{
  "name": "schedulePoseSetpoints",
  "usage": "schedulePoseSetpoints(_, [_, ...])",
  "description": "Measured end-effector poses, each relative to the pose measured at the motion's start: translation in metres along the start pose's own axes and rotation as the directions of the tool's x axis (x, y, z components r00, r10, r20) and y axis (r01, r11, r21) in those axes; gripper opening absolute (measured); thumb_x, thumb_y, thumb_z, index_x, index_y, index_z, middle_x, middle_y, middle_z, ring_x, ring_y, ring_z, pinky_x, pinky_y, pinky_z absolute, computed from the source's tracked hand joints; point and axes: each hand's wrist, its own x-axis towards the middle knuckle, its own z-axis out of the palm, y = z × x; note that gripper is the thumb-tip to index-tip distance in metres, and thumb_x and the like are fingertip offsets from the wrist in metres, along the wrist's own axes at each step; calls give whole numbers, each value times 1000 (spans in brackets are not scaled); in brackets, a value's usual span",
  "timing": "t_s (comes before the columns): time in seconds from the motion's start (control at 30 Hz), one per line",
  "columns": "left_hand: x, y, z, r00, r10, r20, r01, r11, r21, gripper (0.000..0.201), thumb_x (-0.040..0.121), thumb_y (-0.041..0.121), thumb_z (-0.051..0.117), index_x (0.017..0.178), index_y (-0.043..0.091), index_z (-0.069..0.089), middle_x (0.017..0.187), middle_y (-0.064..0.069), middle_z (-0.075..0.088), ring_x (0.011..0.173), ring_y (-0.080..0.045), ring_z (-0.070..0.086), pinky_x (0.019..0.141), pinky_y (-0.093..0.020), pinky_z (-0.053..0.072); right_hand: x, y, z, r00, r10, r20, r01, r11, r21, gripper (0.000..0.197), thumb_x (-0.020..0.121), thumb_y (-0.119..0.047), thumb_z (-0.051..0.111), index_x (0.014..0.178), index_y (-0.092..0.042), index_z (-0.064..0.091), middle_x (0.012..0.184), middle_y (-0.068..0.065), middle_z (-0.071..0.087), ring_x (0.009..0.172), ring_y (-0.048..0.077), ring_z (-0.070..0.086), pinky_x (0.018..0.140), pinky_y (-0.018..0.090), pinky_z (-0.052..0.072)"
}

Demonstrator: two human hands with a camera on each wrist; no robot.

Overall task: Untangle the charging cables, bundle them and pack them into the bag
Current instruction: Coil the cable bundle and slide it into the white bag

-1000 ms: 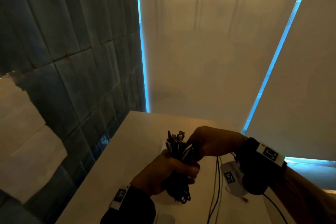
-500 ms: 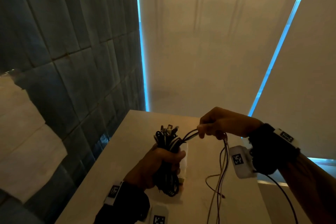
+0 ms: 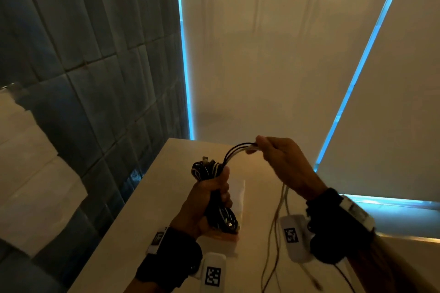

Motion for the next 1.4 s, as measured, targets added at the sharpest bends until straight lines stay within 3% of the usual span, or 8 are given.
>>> schedulePoseSetpoints(0.27, [5,-1,0,999,-21,44,24,997,-75,56,75,51,71,107,5,64,103,-22,60,90,-28,61,80,-40,51,-31,-22,50,919,-278,281,371,851,-372,15,95,-14,49,81,-14,55,70,-6,48,55,8,43,53,18,33])
schedulePoseSetpoints(0.53, [11,2,5,982,67,-179,-73,997,-25,24,83,22,66,61,17,58,49,3,46,37,-13,46,40,-23,40,-47,-31,66,896,-230,381,402,784,-472,23,99,-16,40,119,-7,46,107,8,55,57,8,34,51,16,24])
schedulePoseSetpoints(0.7, [30,19,-7,919,221,-326,-247,968,-40,28,77,4,59,57,13,42,48,-1,40,38,-15,41,43,-24,39,-81,10,75,947,-226,230,285,919,-273,14,95,-37,39,88,-26,42,74,-17,46,61,8,45,51,18,35])
schedulePoseSetpoints(0.83, [33,35,-10,880,347,-325,-373,928,-20,32,72,-7,50,51,14,38,46,2,37,38,-13,39,43,-21,38,-113,68,75,917,94,388,-114,993,28,27,98,-12,47,86,-24,68,66,-18,60,60,1,54,63,22,46])
schedulePoseSetpoints(0.93, [31,32,-7,889,360,-281,-368,929,27,39,72,-9,50,44,18,43,46,2,38,40,-13,40,45,-23,38,-113,97,65,758,200,621,-149,980,-134,36,91,-1,50,117,-20,66,107,-14,63,101,0,58,98,20,46])
schedulePoseSetpoints(1.03, [29,26,-6,893,369,-259,-365,929,66,38,72,-11,52,48,18,48,48,1,41,43,-14,42,49,-25,40,-95,89,47,870,107,482,-107,994,-26,54,84,-1,50,131,-26,55,134,-21,49,125,-11,41,104,2,26])
schedulePoseSetpoints(1.27, [24,13,12,923,348,-167,-339,937,79,40,75,-11,59,53,22,60,54,1,50,52,-15,48,59,-29,45,-74,45,66,872,56,486,-227,927,300,39,95,-45,42,122,-25,62,118,-22,60,103,-23,52,79,-6,36])
schedulePoseSetpoints(1.4, [19,13,16,923,356,-145,-349,935,70,24,74,-6,65,70,16,56,61,-1,51,57,-15,50,67,-31,46,-81,42,86,925,-3,380,-219,814,538,39,98,-38,46,87,-7,68,75,-2,66,66,11,64,63,17,48])
